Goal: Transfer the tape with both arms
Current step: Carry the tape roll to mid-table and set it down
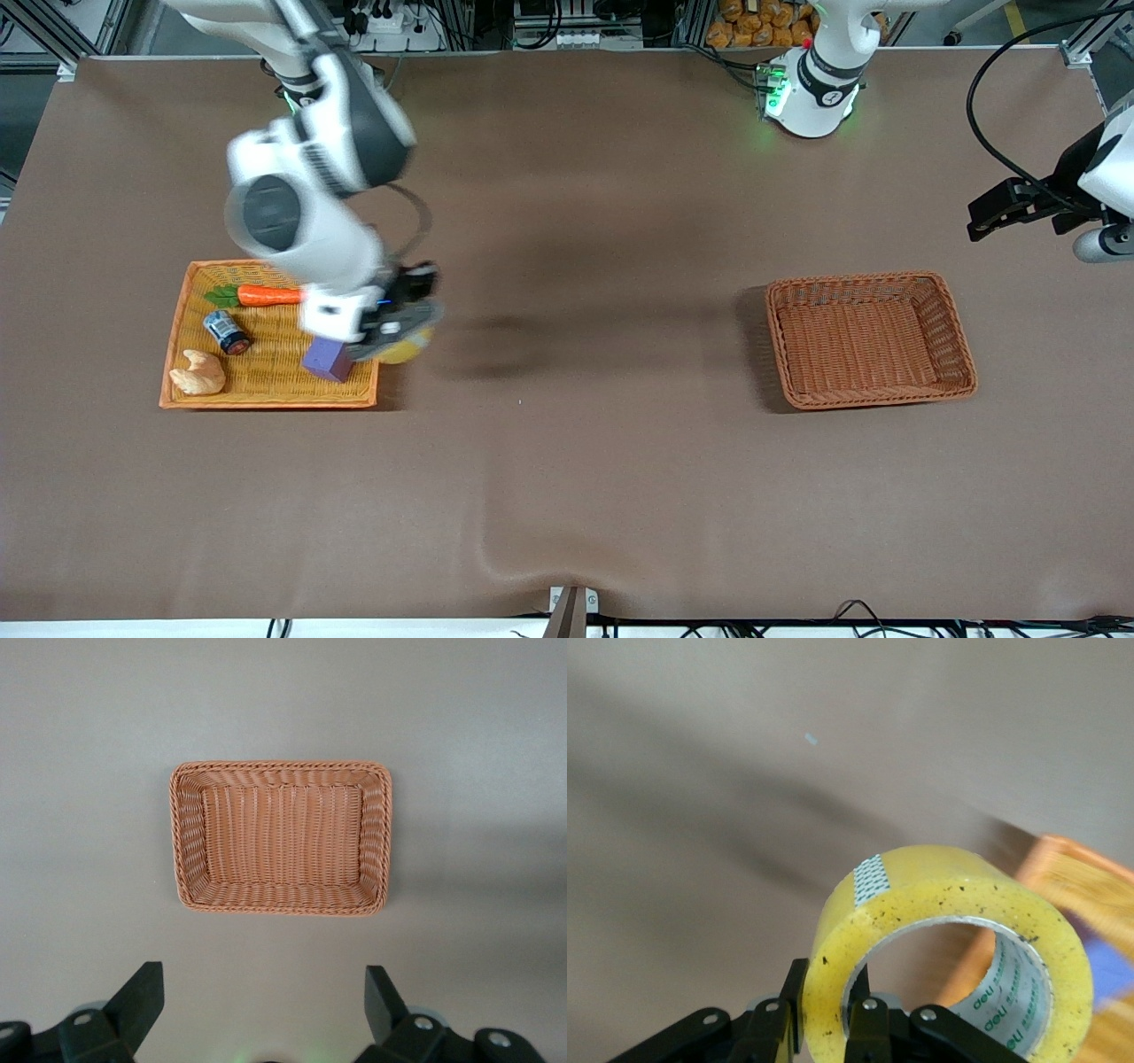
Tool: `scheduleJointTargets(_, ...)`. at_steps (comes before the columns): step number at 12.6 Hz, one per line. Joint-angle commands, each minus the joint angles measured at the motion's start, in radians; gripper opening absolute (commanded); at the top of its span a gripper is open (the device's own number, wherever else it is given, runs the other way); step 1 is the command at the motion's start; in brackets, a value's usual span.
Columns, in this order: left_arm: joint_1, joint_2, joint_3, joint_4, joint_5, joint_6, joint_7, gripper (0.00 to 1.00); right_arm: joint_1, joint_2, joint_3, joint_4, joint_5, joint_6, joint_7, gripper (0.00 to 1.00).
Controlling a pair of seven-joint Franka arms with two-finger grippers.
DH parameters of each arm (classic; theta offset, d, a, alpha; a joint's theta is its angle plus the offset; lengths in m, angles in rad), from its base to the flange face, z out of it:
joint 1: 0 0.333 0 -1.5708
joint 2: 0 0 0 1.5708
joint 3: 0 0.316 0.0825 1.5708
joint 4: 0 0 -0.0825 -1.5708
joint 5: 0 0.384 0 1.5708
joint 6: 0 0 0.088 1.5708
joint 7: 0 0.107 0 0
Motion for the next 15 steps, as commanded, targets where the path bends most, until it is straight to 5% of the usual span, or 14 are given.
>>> scheduleJointTargets(1,0.006,0.003,0.001,0.01,-0.004,-0.001,0.029,1.0,0.156,0.239,-0.017,0.205,0.0,0.111,0.279,0.0)
scheduleJointTargets(3,0.006,0.003,0.015,0.011,-0.006,-0.001,0.046,1.0,0.21,0.388,-0.017,0.333,0.0,0.16,0.417,0.0)
scheduleJointTargets(9,0.004,0.004,0.027,0.01,-0.019,-0.001,0.086,1.0,0.27,0.522,-0.017,0.347,0.001,0.33,0.536,0.0)
scheduleJointTargets(10,0.004,0.004,0.027,0.01,-0.019,-0.001,0.086,1.0,0.275,0.522,-0.017,0.347,0.0,0.326,0.534,0.09)
scheduleJointTargets(11,0.004,0.004,0.027,0.01,-0.021,-0.001,0.086,1.0,0.27,0.515,-0.018,0.347,0.001,0.318,0.533,0.62)
scheduleJointTargets(12,0.004,0.006,0.027,0.01,-0.036,-0.001,0.086,1.0,0.261,0.496,-0.018,0.347,0.004,0.314,0.53,1.0)
scheduleJointTargets(15,0.003,0.01,0.027,0.01,-0.029,-0.001,0.087,1.0,0.207,0.431,-0.01,0.355,0.007,0.208,0.519,1.0)
